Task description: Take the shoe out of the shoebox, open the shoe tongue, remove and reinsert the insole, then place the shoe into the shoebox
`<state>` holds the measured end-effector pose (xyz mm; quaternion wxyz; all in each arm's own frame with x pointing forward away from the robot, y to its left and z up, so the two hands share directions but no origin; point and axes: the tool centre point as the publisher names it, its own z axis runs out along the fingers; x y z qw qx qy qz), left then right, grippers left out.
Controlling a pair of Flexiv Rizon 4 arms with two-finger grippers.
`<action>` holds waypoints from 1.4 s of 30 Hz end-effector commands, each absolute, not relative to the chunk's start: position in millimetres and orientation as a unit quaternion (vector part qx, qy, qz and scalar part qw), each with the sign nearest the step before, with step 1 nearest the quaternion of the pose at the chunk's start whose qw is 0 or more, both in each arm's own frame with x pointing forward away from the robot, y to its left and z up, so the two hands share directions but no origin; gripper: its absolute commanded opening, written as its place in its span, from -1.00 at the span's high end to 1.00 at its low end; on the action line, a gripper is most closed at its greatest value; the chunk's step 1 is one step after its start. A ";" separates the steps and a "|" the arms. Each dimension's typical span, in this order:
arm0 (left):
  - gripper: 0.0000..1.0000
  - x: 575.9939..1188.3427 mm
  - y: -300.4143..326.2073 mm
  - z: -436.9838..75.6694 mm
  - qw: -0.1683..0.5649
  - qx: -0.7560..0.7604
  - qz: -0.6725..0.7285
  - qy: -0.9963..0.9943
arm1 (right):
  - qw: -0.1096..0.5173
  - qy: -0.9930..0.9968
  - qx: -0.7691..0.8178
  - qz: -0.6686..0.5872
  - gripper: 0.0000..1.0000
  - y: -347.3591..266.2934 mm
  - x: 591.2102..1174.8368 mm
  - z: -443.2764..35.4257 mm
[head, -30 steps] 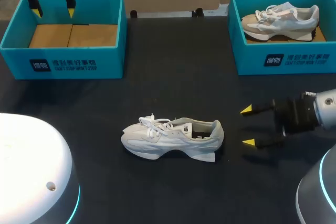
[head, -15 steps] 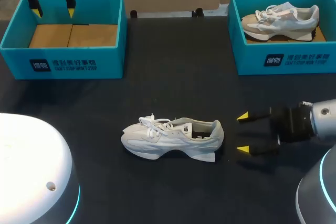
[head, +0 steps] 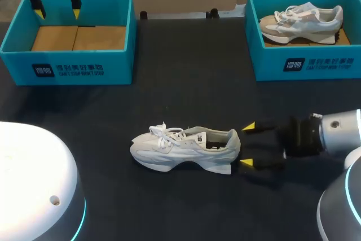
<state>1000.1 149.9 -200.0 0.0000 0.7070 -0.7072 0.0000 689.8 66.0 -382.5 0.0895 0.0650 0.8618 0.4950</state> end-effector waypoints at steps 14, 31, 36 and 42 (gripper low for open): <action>-1.00 1000.0 149.9 -200.0 0.000 0.707 0.000 -0.707 | 0.082 0.854 0.065 0.509 -1.00 112.2 696.9 -402.0; -1.00 1000.0 149.9 -200.0 0.000 0.707 0.000 -0.707 | 0.074 0.846 0.056 0.525 -1.00 133.1 699.3 -417.7; -1.00 1000.0 149.9 -200.0 0.000 0.707 0.000 -0.707 | 0.067 0.847 0.044 0.525 1.00 135.5 700.9 -419.5; -1.00 1000.0 149.9 -200.0 0.000 0.707 0.000 -0.707 | 0.060 0.852 0.030 0.520 1.00 131.0 703.3 -414.2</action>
